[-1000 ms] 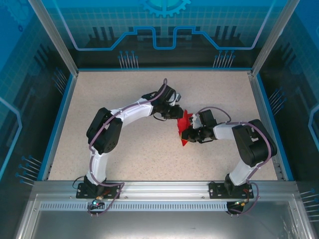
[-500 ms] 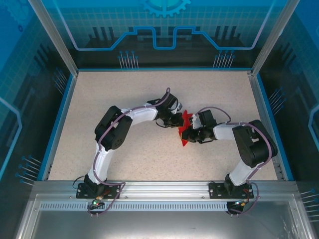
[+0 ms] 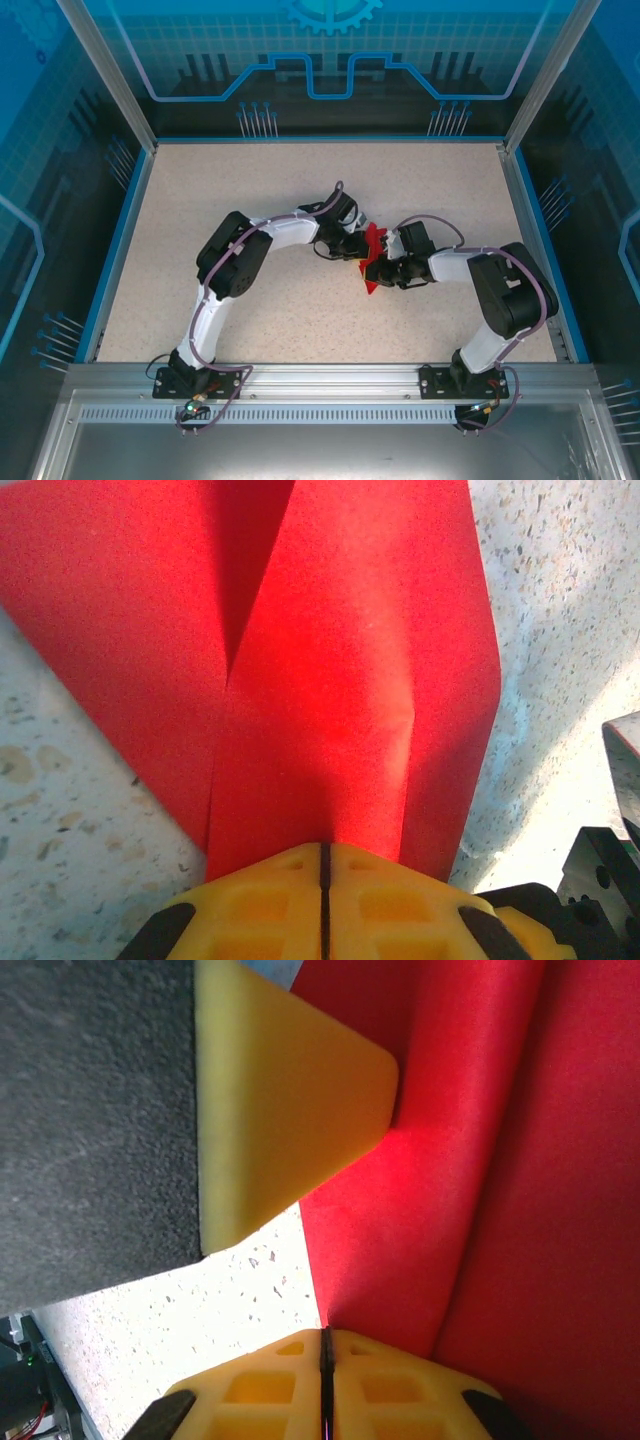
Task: Fold a paper plane with a square sheet of paper (pick it up from the middle)
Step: Fourth fold the wing at the center of the table.
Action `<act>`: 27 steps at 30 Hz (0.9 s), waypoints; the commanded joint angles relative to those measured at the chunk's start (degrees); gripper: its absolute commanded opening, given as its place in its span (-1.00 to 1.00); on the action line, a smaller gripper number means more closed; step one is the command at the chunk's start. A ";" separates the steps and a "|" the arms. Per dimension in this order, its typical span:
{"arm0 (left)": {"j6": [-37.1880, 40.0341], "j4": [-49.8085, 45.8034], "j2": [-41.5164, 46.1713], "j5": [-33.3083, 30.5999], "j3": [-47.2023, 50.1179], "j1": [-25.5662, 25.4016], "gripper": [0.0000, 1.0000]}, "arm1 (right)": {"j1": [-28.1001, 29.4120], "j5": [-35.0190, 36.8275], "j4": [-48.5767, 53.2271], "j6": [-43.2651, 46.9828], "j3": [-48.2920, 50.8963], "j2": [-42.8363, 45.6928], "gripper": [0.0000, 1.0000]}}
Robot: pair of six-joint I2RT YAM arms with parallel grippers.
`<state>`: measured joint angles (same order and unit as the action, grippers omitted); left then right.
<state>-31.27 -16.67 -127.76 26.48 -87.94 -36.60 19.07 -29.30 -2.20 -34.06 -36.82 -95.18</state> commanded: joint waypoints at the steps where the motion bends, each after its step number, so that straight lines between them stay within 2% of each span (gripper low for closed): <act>1: 2.03 -2.78 -3.35 -1.34 -1.69 -0.23 -0.83 | 0.75 1.83 2.91 -0.45 1.91 0.58 -0.80; 7: 4.36 -6.73 -5.18 -5.22 -3.09 -0.22 -0.85 | 0.66 1.35 2.50 -0.95 2.27 3.64 -0.79; 13: 5.04 -7.35 -6.70 -5.75 -3.79 -0.23 -0.86 | 0.96 0.49 3.64 -1.45 2.69 6.82 -0.78; 27: 6.39 -8.65 -7.85 -6.53 -4.78 -0.22 -0.87 | 2.58 0.64 4.13 -1.48 3.15 4.59 -0.78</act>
<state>-26.74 -21.37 -130.65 26.44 -93.32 -36.67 20.71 -28.51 0.58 -35.11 -34.48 -89.34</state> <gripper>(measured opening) 0.066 0.109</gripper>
